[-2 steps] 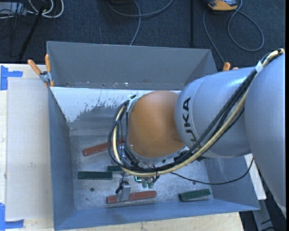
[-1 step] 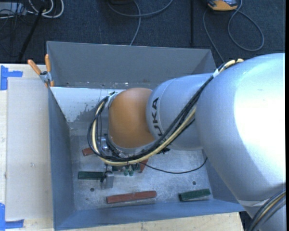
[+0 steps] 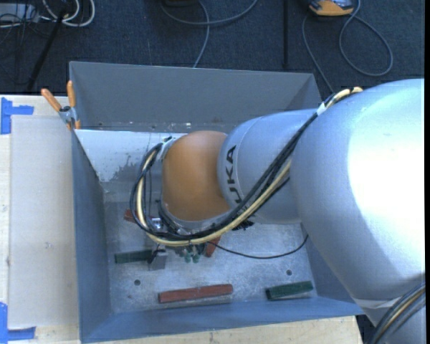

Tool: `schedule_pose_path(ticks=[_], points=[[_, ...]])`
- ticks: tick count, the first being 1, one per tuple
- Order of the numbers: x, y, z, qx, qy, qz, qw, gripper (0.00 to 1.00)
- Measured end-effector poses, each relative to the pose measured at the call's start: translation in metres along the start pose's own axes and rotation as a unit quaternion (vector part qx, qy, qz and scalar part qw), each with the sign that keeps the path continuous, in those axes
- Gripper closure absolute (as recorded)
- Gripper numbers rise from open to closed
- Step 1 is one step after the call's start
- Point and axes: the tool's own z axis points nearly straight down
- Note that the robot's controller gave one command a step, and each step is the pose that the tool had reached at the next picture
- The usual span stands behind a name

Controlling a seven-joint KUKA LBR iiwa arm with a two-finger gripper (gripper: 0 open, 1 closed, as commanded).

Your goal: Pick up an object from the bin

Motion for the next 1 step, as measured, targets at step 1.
schedule_pose_path(ticks=[1], points=[[0.0142, -0.0154, -0.157, 0.0, -0.0036, -0.014, 0.9999, 1.0]])
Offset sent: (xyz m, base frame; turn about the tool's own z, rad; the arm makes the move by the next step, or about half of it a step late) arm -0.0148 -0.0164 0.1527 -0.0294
